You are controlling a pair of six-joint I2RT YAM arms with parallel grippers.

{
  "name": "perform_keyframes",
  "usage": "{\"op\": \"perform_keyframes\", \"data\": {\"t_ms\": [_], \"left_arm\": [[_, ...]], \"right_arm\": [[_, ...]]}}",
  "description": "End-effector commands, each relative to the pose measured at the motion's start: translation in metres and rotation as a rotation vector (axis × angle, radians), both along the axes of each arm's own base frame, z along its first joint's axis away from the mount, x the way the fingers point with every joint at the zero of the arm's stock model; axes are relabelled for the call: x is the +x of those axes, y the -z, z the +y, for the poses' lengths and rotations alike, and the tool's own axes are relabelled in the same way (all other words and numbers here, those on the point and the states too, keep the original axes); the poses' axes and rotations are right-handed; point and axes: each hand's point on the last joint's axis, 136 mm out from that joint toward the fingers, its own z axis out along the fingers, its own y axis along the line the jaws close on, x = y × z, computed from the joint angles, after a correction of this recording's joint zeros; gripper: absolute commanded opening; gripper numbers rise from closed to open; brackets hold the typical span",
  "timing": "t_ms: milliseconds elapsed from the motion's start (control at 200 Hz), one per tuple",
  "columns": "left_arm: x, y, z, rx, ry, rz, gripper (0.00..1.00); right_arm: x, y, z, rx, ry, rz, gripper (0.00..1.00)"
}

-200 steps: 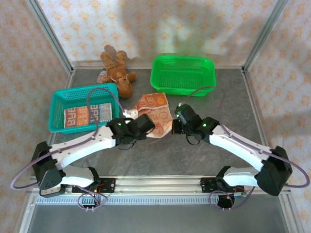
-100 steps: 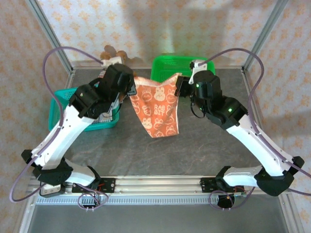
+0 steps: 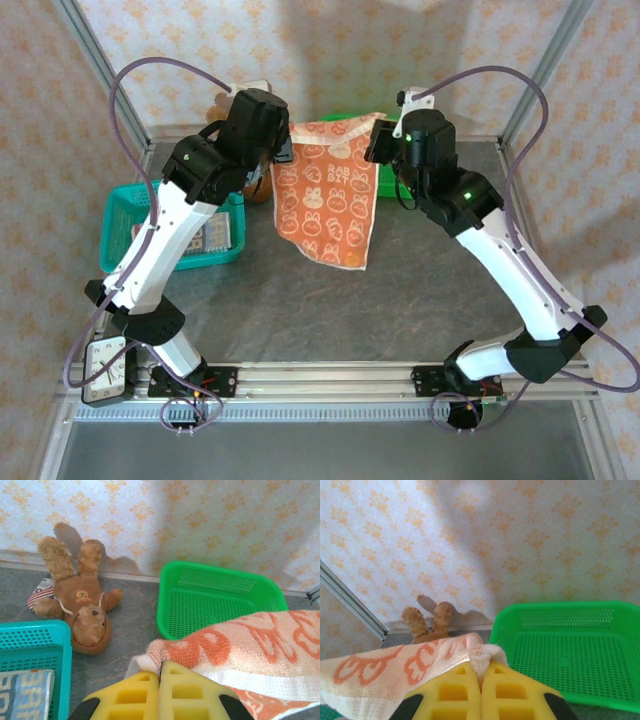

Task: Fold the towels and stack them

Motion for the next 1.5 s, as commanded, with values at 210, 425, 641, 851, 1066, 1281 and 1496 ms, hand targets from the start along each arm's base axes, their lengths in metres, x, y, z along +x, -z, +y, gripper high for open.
{"op": "perform_keyframes", "data": {"t_ms": [210,425,641,851,1066,1281,1496], "left_arm": [[-0.033,-0.047,0.008,-0.11,0.057,-0.1,0.0],[-0.075,-0.068,-0.001,-0.134,0.119,-0.211,0.0],[-0.114,-0.079,-0.005,-0.189,0.193,-0.224,0.0],[-0.142,-0.084,-0.008,-0.207,0.233,-0.236,0.0],[-0.137,-0.061,-0.01,-0.228,0.167,-0.176,0.0],[-0.095,-0.026,-0.009,-0.161,0.091,-0.073,0.0],[-0.066,-0.035,-0.013,-0.145,0.083,-0.103,0.0]], "right_arm": [[-0.021,-0.055,-0.007,0.054,-0.062,-0.106,0.0],[-0.055,-0.056,-0.014,0.094,-0.121,-0.096,0.0],[-0.11,-0.056,-0.018,0.085,-0.196,-0.078,0.0],[-0.142,-0.05,-0.024,0.15,-0.241,-0.03,0.0],[-0.133,-0.03,-0.03,0.189,-0.156,0.038,0.0],[-0.089,-0.004,-0.023,0.13,-0.106,0.104,0.0],[-0.051,-0.01,-0.011,0.098,-0.117,0.078,0.0]]}}
